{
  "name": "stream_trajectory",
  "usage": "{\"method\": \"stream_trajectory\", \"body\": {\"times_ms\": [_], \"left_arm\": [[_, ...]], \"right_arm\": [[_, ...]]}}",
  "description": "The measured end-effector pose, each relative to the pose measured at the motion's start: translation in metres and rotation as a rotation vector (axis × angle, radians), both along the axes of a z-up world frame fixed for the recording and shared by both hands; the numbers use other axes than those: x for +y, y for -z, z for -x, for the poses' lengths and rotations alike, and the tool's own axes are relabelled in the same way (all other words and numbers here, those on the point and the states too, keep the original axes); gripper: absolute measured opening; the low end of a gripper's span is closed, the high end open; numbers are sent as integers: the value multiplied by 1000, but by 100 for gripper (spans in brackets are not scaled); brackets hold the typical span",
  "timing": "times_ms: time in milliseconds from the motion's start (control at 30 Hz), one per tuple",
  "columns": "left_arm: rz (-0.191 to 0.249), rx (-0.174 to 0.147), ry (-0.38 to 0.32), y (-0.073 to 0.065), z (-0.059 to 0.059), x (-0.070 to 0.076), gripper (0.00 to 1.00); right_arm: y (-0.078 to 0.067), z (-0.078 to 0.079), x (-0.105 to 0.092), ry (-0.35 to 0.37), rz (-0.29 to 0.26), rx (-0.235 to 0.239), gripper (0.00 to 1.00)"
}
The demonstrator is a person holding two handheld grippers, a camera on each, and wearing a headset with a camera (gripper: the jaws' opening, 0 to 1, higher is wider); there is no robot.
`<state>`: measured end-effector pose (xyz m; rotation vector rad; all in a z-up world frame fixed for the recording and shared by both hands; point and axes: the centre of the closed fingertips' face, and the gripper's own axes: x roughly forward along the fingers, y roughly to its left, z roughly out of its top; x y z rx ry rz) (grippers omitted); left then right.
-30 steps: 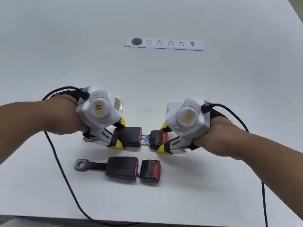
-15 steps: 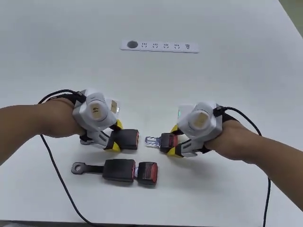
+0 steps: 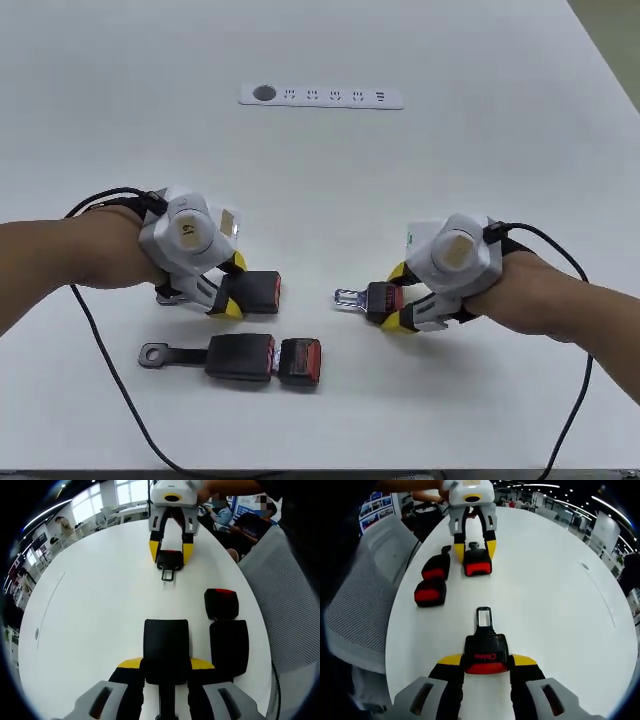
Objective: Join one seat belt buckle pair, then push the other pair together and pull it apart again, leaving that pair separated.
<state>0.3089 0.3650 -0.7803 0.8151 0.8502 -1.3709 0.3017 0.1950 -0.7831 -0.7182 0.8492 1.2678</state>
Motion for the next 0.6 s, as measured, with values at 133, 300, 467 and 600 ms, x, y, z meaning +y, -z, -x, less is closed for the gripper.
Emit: {"method": "stream_trajectory", "body": {"times_ms": [133, 300, 467, 600], "left_arm": [[-3, -1, 1, -1, 1, 0, 33], [-5, -1, 18, 0, 1, -1, 34], [-16, 2, 11, -1, 1, -2, 34], [-28, -23, -7, -2, -4, -1, 39]], "right_arm": [[0, -1, 0, -12, 11, 3, 34], [0, -3, -1, 5, 15, 0, 38], [-1, -4, -2, 11, 29, -17, 42], [-4, -2, -2, 18, 36, -27, 43]]}}
